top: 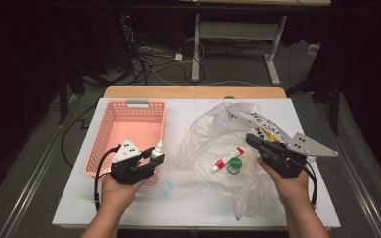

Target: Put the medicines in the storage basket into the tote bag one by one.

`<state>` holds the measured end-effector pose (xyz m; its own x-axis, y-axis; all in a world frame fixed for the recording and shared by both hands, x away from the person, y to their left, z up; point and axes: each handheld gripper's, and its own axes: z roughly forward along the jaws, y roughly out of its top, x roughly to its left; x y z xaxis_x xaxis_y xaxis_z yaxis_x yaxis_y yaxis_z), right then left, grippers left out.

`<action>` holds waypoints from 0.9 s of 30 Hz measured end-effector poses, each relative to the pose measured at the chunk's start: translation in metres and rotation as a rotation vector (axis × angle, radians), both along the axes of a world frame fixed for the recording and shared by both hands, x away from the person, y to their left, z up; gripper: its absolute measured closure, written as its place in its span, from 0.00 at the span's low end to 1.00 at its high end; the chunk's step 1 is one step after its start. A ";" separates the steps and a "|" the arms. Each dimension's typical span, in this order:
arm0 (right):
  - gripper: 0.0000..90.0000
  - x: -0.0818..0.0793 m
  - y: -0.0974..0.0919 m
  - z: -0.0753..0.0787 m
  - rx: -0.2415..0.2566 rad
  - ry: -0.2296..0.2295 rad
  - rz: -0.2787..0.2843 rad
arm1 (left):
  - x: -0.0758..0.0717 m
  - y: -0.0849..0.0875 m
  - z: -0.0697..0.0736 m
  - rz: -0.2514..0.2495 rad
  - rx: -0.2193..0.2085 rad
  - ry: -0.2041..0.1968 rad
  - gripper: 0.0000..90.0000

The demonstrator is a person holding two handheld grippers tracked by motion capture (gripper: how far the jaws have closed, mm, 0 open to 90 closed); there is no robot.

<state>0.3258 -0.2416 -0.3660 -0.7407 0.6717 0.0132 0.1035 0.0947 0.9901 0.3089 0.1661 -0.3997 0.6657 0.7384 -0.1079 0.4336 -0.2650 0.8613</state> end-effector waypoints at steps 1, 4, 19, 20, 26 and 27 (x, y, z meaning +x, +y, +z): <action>1.00 0.000 0.001 0.000 0.006 0.000 -0.001 | -0.001 -0.003 0.000 -0.007 -0.002 -0.001 0.65; 1.00 0.000 0.000 0.001 -0.002 -0.010 0.004 | -0.005 -0.014 -0.001 -0.042 -0.005 0.003 0.65; 1.00 0.000 -0.002 0.001 0.008 -0.007 -0.004 | -0.010 -0.078 -0.014 -0.194 0.060 0.034 0.65; 1.00 0.000 -0.002 0.001 0.005 -0.008 -0.003 | -0.009 -0.083 -0.015 -0.201 0.062 0.035 0.65; 1.00 0.000 -0.001 0.000 -0.001 0.000 -0.001 | 0.000 -0.110 -0.018 -0.229 0.051 0.048 0.65; 1.00 0.000 0.000 -0.001 0.002 0.002 -0.002 | 0.002 -0.114 -0.019 -0.228 0.048 0.047 0.65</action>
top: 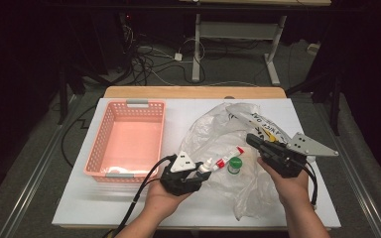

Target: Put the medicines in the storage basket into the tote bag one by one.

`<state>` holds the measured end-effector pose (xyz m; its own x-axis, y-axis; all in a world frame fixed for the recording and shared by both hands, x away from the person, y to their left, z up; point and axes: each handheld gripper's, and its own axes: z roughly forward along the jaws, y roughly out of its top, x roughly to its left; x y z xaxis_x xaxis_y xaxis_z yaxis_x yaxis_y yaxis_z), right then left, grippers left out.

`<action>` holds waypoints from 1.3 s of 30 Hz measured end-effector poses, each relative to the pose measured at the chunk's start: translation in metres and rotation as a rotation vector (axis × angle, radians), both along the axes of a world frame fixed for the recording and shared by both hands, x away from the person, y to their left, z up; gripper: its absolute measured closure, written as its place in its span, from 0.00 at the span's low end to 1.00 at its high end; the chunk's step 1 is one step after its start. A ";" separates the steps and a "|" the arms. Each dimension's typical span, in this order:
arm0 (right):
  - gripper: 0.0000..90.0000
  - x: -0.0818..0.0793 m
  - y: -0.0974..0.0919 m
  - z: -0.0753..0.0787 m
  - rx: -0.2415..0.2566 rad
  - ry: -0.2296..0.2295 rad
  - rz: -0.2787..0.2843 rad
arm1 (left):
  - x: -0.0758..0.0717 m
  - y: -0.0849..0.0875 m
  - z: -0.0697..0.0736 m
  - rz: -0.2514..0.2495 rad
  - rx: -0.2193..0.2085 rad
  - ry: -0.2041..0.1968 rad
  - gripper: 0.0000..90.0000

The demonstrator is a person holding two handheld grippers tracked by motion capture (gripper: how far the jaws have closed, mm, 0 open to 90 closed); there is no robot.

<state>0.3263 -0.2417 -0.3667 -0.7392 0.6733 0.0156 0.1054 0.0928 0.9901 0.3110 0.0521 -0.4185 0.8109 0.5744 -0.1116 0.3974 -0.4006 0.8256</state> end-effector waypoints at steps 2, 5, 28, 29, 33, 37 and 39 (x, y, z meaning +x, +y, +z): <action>1.00 0.000 0.000 -0.001 -0.005 0.000 0.003 | 0.005 -0.008 -0.001 0.002 -0.011 0.002 0.65; 1.00 0.001 0.000 -0.001 -0.006 -0.002 0.004 | 0.012 -0.024 -0.002 -0.011 0.008 -0.007 0.65; 1.00 0.002 0.001 -0.001 0.009 -0.004 0.011 | 0.078 -0.080 -0.020 0.095 -0.014 -0.138 0.64; 1.00 0.002 0.001 -0.001 0.010 -0.001 0.012 | 0.081 -0.082 -0.022 0.098 -0.012 -0.139 0.65; 1.00 0.002 0.001 -0.001 0.011 0.001 0.013 | 0.093 -0.087 -0.032 0.111 -0.004 -0.132 0.64; 1.00 0.003 0.002 -0.003 0.011 0.005 0.014 | 0.103 -0.090 -0.041 0.115 -0.011 -0.109 0.64; 1.00 0.003 0.002 -0.003 0.010 0.008 0.015 | 0.106 -0.091 -0.045 0.118 -0.003 -0.095 0.64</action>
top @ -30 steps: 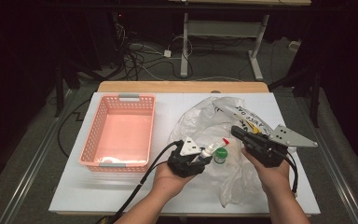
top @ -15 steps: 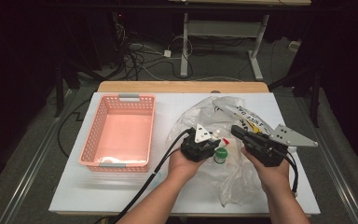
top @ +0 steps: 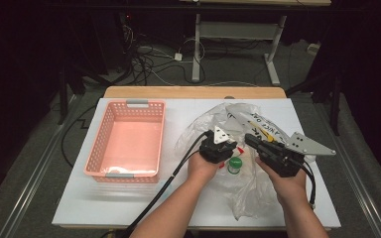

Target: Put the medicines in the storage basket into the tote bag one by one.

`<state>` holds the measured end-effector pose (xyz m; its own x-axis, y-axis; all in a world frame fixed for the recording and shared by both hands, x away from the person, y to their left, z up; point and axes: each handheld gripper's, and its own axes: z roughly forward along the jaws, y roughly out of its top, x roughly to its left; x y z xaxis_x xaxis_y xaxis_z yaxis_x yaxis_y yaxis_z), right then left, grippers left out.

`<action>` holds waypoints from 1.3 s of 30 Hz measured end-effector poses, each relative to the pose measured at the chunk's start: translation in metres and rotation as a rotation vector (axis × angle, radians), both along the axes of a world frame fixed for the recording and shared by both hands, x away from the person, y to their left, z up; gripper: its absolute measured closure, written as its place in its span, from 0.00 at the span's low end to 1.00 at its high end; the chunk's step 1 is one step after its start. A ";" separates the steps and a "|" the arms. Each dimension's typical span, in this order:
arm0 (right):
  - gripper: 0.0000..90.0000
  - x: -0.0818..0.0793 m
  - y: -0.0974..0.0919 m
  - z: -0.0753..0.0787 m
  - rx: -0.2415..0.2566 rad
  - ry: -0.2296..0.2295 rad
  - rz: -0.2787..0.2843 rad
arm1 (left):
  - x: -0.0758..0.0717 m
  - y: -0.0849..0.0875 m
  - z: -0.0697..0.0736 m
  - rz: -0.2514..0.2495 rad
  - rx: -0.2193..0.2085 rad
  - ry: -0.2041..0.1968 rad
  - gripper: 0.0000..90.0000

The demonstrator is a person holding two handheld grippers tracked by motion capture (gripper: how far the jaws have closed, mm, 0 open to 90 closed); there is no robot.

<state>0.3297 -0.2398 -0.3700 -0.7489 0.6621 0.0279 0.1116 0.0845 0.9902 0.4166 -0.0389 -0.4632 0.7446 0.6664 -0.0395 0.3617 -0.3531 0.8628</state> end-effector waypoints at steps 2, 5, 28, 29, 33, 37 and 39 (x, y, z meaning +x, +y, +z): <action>1.00 0.001 0.000 0.000 0.001 0.004 -0.004 | 0.002 -0.001 -0.004 0.009 0.018 0.011 0.64; 1.00 0.001 0.000 -0.002 0.001 0.007 -0.005 | 0.004 -0.002 -0.008 0.015 0.044 0.027 0.64; 1.00 0.000 -0.004 0.000 0.009 0.004 -0.014 | -0.069 0.037 0.022 -0.014 0.081 -0.018 0.40; 1.00 0.000 -0.004 0.000 0.009 0.005 -0.013 | -0.072 0.041 0.023 -0.017 0.073 -0.018 0.40; 1.00 0.000 -0.004 0.000 0.004 0.002 -0.014 | -0.088 0.060 0.027 -0.039 0.056 0.001 0.40; 1.00 0.000 -0.004 0.000 0.004 0.006 -0.018 | -0.102 0.077 0.023 -0.041 0.067 0.039 0.37; 1.00 0.000 -0.004 0.000 0.005 0.007 -0.019 | -0.108 0.084 0.018 -0.045 0.092 0.052 0.35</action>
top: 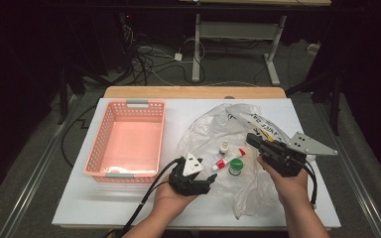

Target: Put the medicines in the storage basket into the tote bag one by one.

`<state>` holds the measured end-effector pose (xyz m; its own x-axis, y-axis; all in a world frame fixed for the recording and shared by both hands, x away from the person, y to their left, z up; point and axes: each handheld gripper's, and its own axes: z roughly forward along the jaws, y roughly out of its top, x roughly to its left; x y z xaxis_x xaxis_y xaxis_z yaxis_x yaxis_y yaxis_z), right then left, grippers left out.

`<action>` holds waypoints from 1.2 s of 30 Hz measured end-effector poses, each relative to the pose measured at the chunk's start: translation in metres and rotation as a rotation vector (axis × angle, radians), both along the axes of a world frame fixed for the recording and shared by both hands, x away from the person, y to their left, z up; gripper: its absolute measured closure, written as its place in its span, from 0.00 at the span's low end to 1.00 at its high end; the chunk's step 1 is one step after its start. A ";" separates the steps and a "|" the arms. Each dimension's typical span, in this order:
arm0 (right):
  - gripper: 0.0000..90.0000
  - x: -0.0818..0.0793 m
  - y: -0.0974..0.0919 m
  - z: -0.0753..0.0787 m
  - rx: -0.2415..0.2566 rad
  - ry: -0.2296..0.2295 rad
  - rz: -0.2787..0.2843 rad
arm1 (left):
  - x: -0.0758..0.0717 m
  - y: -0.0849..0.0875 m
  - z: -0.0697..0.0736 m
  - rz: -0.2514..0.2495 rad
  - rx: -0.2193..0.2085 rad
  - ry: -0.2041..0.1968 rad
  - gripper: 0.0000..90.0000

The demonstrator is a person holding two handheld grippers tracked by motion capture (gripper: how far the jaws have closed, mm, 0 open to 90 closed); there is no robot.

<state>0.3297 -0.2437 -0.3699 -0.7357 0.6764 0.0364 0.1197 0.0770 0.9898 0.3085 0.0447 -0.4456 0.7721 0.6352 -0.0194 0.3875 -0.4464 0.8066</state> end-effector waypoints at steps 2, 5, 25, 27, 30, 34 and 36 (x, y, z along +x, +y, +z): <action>1.00 0.000 0.000 0.000 -0.003 -0.003 0.001 | -0.004 0.005 -0.007 -0.001 0.022 0.012 0.33; 1.00 -0.001 0.000 0.000 -0.006 0.001 -0.001 | -0.005 0.010 -0.018 -0.008 0.049 0.061 0.31; 1.00 -0.004 -0.006 0.001 0.004 -0.003 -0.015 | 0.024 0.000 -0.040 0.119 0.139 0.163 0.14; 1.00 -0.004 -0.007 0.002 0.000 -0.011 -0.015 | 0.026 -0.001 -0.041 0.122 0.137 0.173 0.12; 1.00 -0.004 -0.008 0.002 0.002 -0.008 -0.016 | 0.025 0.000 -0.041 0.107 0.131 0.170 0.18; 1.00 -0.003 -0.007 0.000 0.007 0.002 -0.017 | 0.021 -0.001 -0.040 0.063 0.124 0.143 0.35; 1.00 -0.003 -0.007 -0.003 0.000 0.009 -0.019 | 0.021 -0.001 -0.040 0.049 0.116 0.140 0.44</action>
<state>0.3270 -0.2512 -0.3727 -0.7223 0.6903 0.0429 0.1298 0.0743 0.9888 0.3296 0.0439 -0.4859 0.7353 0.6760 -0.0488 0.5157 -0.5114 0.6874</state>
